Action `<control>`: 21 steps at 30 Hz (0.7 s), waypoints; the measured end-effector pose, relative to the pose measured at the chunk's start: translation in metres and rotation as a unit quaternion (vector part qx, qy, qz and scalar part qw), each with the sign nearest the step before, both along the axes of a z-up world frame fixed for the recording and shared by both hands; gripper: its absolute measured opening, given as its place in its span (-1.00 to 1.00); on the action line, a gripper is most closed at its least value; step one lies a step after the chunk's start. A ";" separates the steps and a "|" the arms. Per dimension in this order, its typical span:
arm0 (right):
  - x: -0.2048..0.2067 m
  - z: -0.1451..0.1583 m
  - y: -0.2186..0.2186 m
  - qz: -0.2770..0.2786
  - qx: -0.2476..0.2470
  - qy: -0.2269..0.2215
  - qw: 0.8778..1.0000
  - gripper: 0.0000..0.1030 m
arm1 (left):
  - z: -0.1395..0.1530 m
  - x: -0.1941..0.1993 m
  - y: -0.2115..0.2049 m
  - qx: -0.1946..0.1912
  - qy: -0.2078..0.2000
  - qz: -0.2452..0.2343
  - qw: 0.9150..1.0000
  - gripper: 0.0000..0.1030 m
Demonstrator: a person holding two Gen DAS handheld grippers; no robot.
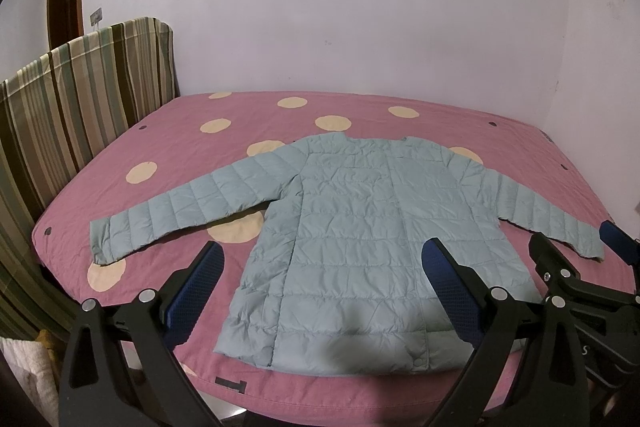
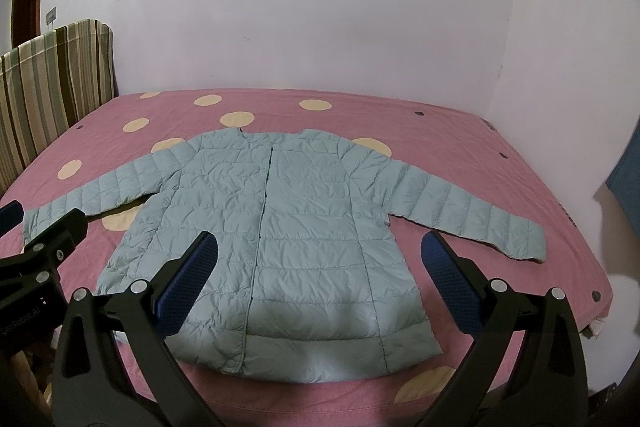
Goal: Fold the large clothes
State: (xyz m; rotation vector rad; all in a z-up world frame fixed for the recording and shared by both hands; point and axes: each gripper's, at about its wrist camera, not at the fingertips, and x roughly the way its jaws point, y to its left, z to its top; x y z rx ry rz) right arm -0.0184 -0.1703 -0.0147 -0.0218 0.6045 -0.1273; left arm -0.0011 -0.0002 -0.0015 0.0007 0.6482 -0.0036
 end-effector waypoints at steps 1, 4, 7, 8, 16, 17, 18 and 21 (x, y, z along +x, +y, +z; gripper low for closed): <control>0.000 0.000 0.000 0.000 0.000 0.000 1.000 0.96 | 0.000 0.000 0.000 0.000 0.000 0.000 1.000 0.91; 0.001 0.000 0.000 0.000 0.000 0.001 1.000 0.96 | 0.000 0.000 0.000 0.000 0.000 0.000 1.000 0.91; 0.001 0.000 0.001 0.000 -0.001 0.000 1.000 0.96 | 0.000 0.000 0.000 0.000 0.000 0.000 1.000 0.91; 0.001 0.000 0.001 0.000 -0.001 0.000 1.000 0.96 | 0.000 0.000 0.000 0.000 0.000 0.000 1.000 0.91; 0.002 -0.002 0.001 0.000 -0.001 0.000 1.000 0.96 | 0.000 0.000 0.000 0.000 0.000 0.000 1.000 0.91; 0.002 -0.002 0.001 0.000 -0.001 0.001 1.000 0.96 | 0.000 0.000 0.000 0.000 0.001 0.000 1.000 0.91; 0.003 -0.002 0.001 0.001 -0.001 0.000 1.000 0.96 | 0.000 0.000 0.000 0.000 0.001 0.000 1.000 0.91; 0.005 -0.002 0.002 0.001 -0.001 0.001 1.000 0.96 | 0.000 0.000 0.000 0.000 0.001 0.000 1.000 0.91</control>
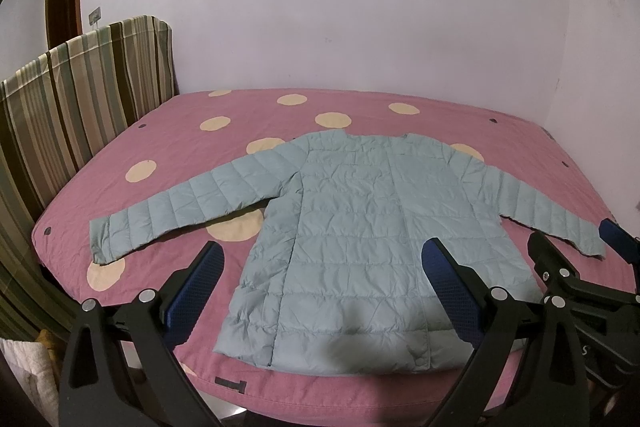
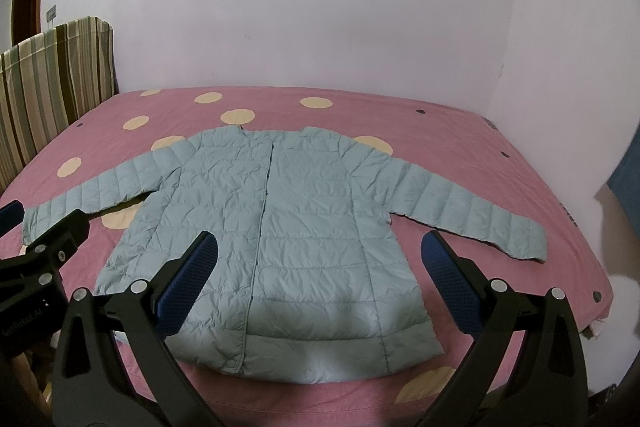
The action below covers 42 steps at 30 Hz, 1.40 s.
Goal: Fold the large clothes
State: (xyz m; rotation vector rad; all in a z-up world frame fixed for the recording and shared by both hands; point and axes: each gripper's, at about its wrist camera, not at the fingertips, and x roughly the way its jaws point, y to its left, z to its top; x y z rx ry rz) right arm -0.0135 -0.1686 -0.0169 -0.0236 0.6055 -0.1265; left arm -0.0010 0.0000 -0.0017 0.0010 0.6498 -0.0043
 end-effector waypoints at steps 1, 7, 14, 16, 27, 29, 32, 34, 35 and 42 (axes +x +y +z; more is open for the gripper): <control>0.001 0.000 0.000 0.000 0.000 0.000 1.000 0.96 | -0.002 -0.001 0.001 0.000 0.000 0.000 1.000 0.91; 0.003 -0.004 0.001 -0.001 0.001 0.003 1.000 0.96 | -0.005 -0.002 0.002 -0.003 0.003 -0.001 1.000 0.91; 0.027 -0.027 -0.017 -0.007 0.044 0.016 0.999 0.96 | -0.037 0.022 0.026 -0.016 0.017 0.014 1.000 0.91; 0.033 -0.035 -0.033 -0.015 0.068 0.010 0.997 0.96 | -0.052 0.037 0.041 -0.026 0.036 0.024 0.999 0.91; 0.079 -0.085 -0.174 -0.151 0.125 0.024 0.980 0.96 | -0.136 0.098 0.145 -0.073 0.104 0.155 0.980 0.91; 0.079 -0.097 -0.211 -0.188 0.150 0.023 0.970 0.88 | -0.152 0.105 0.162 -0.082 0.120 0.176 0.974 0.91; 0.069 -0.115 -0.270 -0.248 0.202 0.024 0.947 0.41 | -0.171 0.106 0.181 -0.101 0.133 0.198 0.966 0.91; 0.063 -0.124 -0.301 -0.275 0.243 0.019 0.930 0.41 | -0.183 0.108 0.193 -0.113 0.139 0.210 0.961 0.91; 0.056 -0.130 -0.319 -0.292 0.266 0.013 0.919 0.41 | -0.188 0.109 0.196 -0.114 0.139 0.213 0.960 0.91; 0.040 -0.157 -0.378 -0.358 0.316 0.009 0.878 0.41 | -0.198 0.115 0.196 -0.062 0.139 0.222 0.963 0.91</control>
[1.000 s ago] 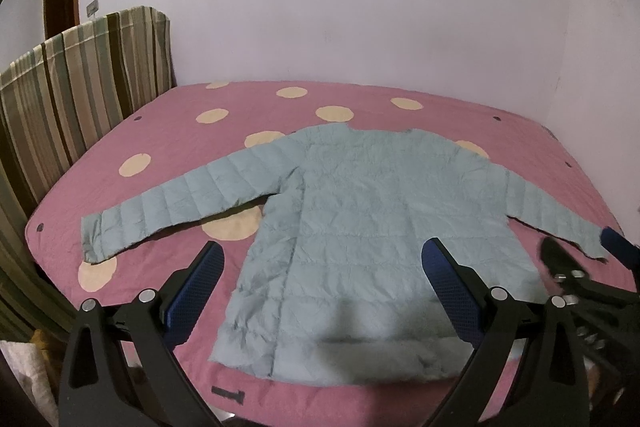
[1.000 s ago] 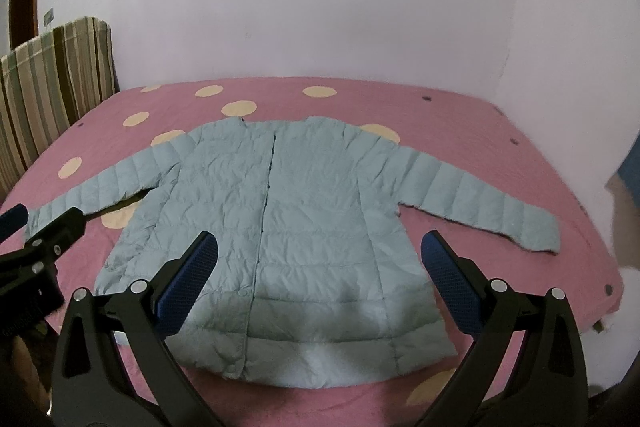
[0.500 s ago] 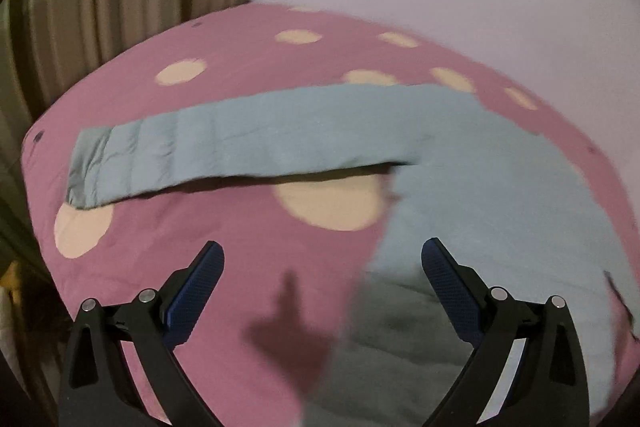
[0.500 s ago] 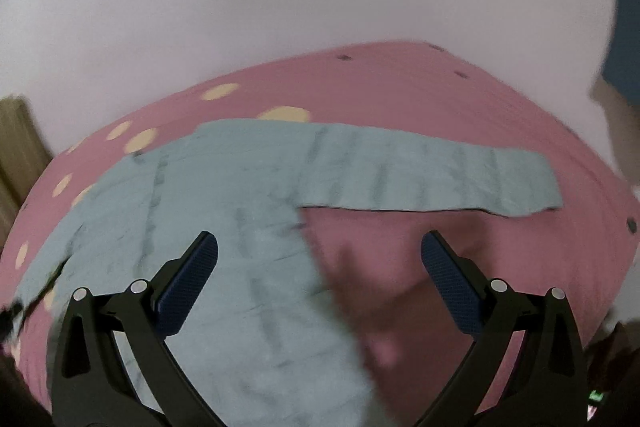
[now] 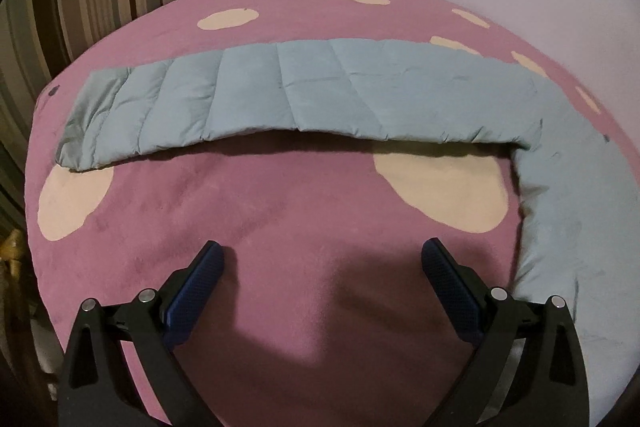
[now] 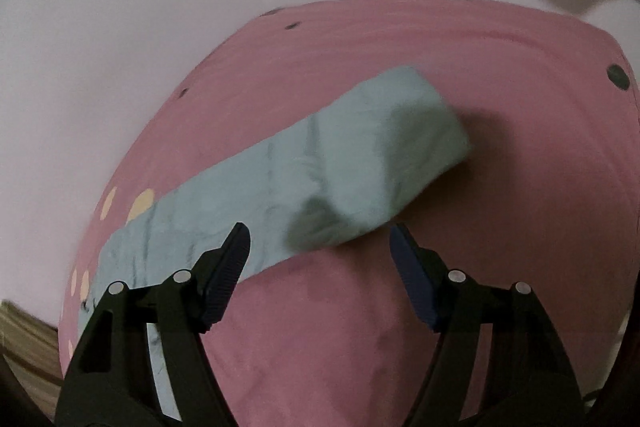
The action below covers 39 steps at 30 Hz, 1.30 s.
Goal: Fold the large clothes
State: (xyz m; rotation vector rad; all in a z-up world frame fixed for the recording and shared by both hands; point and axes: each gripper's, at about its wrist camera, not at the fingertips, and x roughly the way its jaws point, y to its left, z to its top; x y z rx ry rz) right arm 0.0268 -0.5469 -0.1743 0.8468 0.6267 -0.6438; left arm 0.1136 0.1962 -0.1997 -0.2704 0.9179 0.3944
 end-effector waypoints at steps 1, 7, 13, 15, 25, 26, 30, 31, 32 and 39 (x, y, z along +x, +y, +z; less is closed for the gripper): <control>0.001 -0.003 -0.003 -0.006 0.005 0.001 1.000 0.41 | -0.001 0.001 -0.001 0.008 0.004 0.000 1.000 0.91; -0.003 -0.024 -0.035 -0.039 0.034 -0.004 0.999 0.41 | 0.000 0.005 0.003 0.073 0.030 0.040 0.996 0.91; 0.003 -0.038 -0.057 -0.067 0.036 -0.017 0.997 0.40 | -0.005 0.007 0.007 0.106 0.046 0.057 0.992 0.93; 0.005 -0.038 -0.061 -0.071 0.027 -0.013 0.997 0.19 | -0.006 0.009 0.004 0.120 0.050 0.058 0.990 0.93; 0.027 -0.029 -0.061 -0.056 0.010 -0.019 0.998 -0.85 | -0.007 0.016 -0.003 0.159 0.065 0.059 0.983 0.93; 0.030 -0.023 -0.058 -0.050 -0.003 -0.017 0.999 -0.86 | -0.007 0.016 -0.003 0.160 0.065 0.059 0.983 0.93; 0.044 0.003 -0.038 -0.015 -0.045 -0.022 0.999 -0.88 | -0.008 0.016 -0.003 0.159 0.066 0.059 0.983 0.93; 0.051 0.011 -0.029 0.000 -0.057 -0.023 0.998 -0.88 | -0.008 0.016 -0.003 0.158 0.066 0.059 0.983 0.93; 0.055 0.016 -0.023 0.008 -0.065 -0.025 0.998 -0.88 | -0.009 0.015 -0.003 0.158 0.066 0.058 0.984 0.93; 0.110 0.057 0.054 0.112 -0.122 -0.032 0.986 -0.88 | -0.009 0.015 -0.001 0.151 0.064 0.059 0.985 0.93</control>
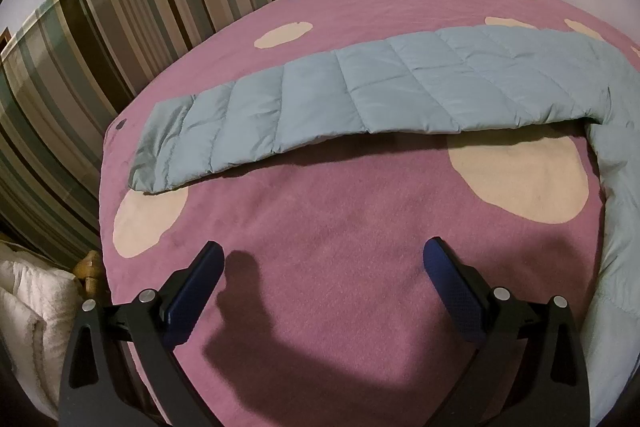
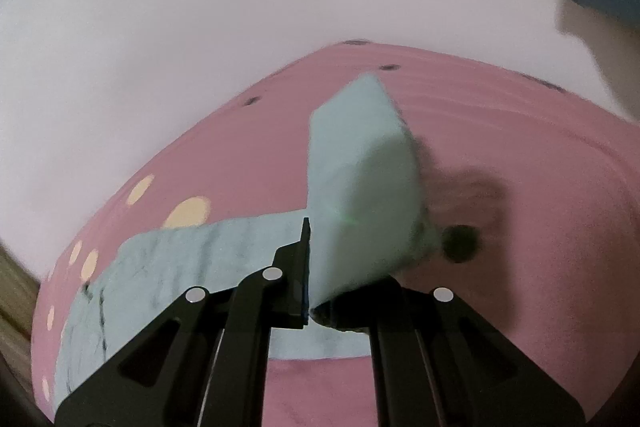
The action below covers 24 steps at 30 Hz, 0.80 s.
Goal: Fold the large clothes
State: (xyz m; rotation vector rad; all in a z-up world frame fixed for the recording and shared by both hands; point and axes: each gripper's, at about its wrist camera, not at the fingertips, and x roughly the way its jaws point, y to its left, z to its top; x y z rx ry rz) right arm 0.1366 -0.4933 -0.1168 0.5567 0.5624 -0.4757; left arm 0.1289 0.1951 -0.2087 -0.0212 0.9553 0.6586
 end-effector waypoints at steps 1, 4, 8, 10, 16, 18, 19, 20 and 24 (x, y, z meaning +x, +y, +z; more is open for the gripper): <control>0.005 0.003 0.008 0.011 -0.004 0.000 1.000 -0.88 | 0.000 0.000 0.000 -0.002 -0.001 0.000 1.000 0.93; 0.031 0.014 0.047 0.062 -0.018 0.000 0.998 -0.89 | -0.001 0.000 0.001 -0.008 -0.003 0.000 1.000 0.93; 0.053 0.020 0.094 0.114 -0.035 0.003 0.993 -0.89 | -0.001 -0.001 0.003 -0.015 -0.006 0.001 1.000 0.93; 0.059 0.021 0.118 0.138 -0.043 0.005 0.989 -0.89 | -0.002 -0.001 0.003 -0.019 -0.007 0.001 1.000 0.93; 0.085 0.019 0.182 0.201 -0.063 0.017 0.977 -0.89 | -0.002 -0.002 0.006 -0.029 -0.011 0.002 1.000 0.93; 0.083 0.015 0.199 0.217 -0.071 0.023 0.973 -0.89 | -0.002 -0.002 0.006 -0.032 -0.012 0.002 0.999 0.93; 0.083 0.013 0.205 0.225 -0.075 0.026 0.971 -0.89 | -0.002 -0.003 0.007 -0.035 -0.013 0.003 0.999 0.93; 0.088 0.009 0.217 0.237 -0.081 0.035 0.968 -0.89 | -0.002 -0.003 0.007 -0.037 -0.014 0.003 0.999 0.93; 0.098 -0.004 0.247 0.267 -0.094 0.058 0.957 -0.89 | -0.003 -0.004 0.009 -0.047 -0.017 0.004 0.999 0.93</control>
